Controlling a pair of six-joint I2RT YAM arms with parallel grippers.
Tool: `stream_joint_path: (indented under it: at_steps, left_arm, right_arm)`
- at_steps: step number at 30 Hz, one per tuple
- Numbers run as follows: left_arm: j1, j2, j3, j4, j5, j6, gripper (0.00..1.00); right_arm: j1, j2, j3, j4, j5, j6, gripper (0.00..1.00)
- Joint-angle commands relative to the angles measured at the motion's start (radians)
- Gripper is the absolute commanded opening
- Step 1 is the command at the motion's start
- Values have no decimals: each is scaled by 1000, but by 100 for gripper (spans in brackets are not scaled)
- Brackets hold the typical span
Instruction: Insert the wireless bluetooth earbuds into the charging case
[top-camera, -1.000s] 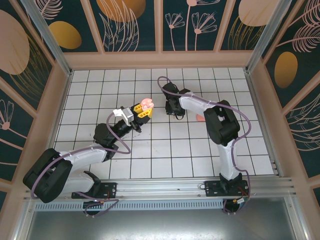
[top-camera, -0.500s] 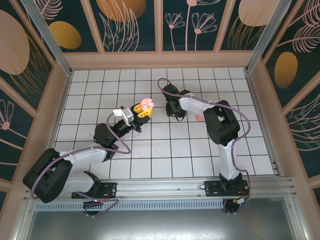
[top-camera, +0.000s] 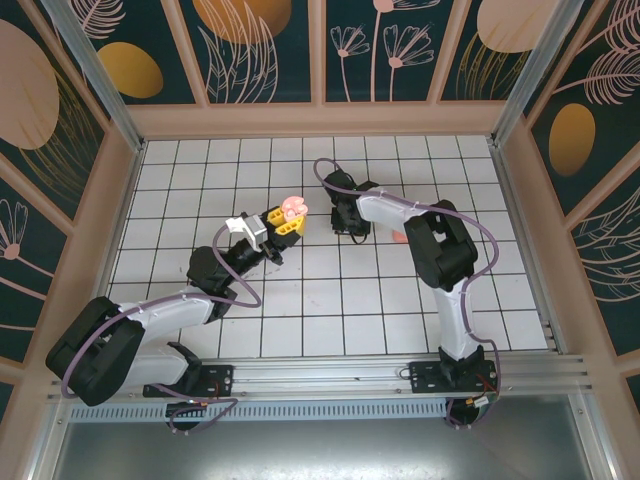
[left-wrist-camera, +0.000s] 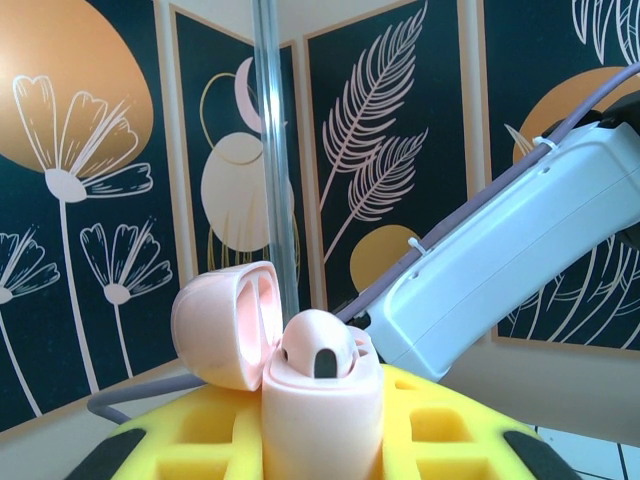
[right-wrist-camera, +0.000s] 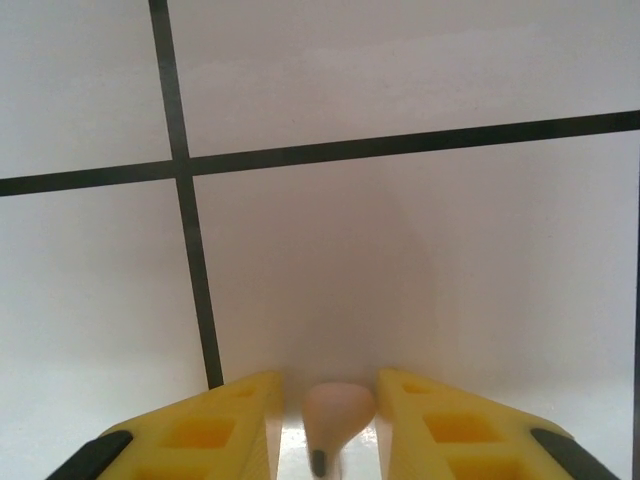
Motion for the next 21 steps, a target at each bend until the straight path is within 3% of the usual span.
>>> stream_joint_path:
  at_steps: [1, 11, 21]
  left_arm:
    - [-7, -6, 27, 46, 17, -15, 0]
    - [-7, -12, 30, 31, 20, -15, 0]
    - [-7, -38, 39, -5, 28, -4, 0]
  right_arm:
    - [9, 31, -5, -5, -2, 1, 29]
    - [6, 18, -10, 10, 7, -31, 19]
    - [3, -214, -143, 152, 19, -63, 14]
